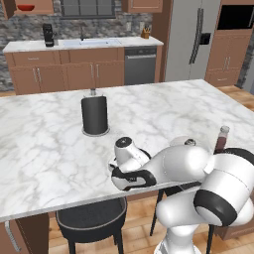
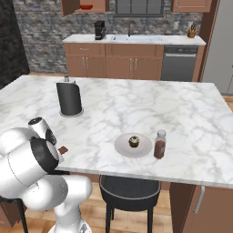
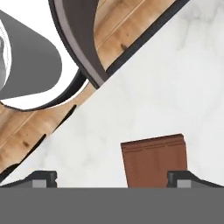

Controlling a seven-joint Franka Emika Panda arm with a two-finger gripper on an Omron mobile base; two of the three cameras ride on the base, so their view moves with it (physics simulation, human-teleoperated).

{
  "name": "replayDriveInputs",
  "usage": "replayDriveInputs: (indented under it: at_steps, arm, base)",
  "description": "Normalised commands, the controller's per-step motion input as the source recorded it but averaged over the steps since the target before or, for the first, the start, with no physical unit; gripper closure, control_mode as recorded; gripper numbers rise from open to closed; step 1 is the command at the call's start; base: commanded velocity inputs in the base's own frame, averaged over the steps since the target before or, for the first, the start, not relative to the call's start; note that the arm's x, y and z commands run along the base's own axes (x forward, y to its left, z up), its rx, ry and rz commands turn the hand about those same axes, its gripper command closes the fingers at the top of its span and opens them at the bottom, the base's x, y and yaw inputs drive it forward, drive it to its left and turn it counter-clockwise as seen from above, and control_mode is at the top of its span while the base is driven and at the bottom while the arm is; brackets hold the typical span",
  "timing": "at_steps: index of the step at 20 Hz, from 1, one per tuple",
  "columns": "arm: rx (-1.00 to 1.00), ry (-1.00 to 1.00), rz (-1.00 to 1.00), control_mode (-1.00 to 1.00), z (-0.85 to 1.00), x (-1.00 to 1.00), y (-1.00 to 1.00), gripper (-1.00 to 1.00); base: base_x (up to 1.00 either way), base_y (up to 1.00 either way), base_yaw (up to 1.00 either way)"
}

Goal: Take the cinnamon bottle from the cabinet and place it on the dining table, next to the plate with the cupcake. Then take the chocolate from the dining counter and place it on the cupcake plate.

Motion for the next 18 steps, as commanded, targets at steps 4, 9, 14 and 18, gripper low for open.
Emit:
replayDriveInputs:
  at_steps: [4, 9, 14, 18]
  arm:
    - [0.00, -0.10, 0.00, -1.00, -0.10, 0.24, 0.00, -1.00]
    - [0.00, -0.05, 0.00, -1.00, -0.05, 0.25, 0.00, -1.00]
    - [0.00, -0.07, 0.00, -1.00, 0.07, 0.11, 0.00, -1.00]
    - [0.00, -0.05, 0.00, -1.00, 0.01, 0.05, 0.00, -1.00]
  base:
    - [0.00, 0.00, 0.00]
    - [0.00, 0.00, 0.00]
    - [0.00, 0.00, 0.00]
    - [0.00, 0.00, 0.00]
